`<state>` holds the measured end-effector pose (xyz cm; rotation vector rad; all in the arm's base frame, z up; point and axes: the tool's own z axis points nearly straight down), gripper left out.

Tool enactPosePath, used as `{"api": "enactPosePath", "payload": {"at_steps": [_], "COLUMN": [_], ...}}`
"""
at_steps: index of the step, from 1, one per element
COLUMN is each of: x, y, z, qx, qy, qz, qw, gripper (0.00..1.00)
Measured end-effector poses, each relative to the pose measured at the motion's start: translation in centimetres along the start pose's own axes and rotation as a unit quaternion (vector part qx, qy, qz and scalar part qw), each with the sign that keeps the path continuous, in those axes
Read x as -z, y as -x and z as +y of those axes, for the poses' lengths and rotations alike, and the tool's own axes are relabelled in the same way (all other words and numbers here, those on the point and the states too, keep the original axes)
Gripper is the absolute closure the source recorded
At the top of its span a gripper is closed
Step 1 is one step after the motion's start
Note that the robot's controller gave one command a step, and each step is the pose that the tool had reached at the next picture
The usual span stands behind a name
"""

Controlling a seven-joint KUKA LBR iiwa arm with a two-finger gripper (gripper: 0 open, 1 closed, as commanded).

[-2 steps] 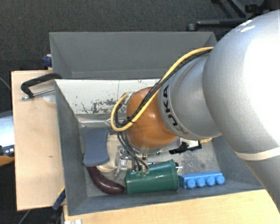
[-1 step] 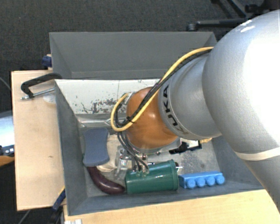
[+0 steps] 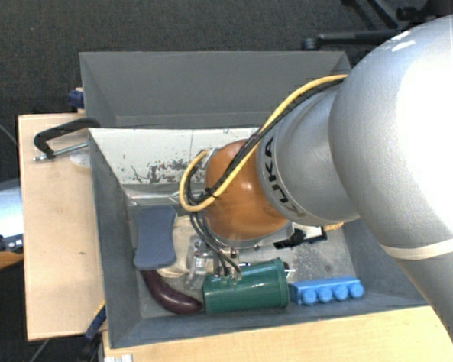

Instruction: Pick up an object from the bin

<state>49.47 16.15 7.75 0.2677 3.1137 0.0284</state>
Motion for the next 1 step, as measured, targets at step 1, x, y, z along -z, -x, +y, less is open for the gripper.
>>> {"api": "enactPosePath", "payload": {"at_steps": [1], "x": [1.09], "y": [-0.08], "z": [-0.06], "qx": [0.0], "qy": [-0.001], "qz": [0.0013], "qw": [1.0], "gripper": [1.0]}}
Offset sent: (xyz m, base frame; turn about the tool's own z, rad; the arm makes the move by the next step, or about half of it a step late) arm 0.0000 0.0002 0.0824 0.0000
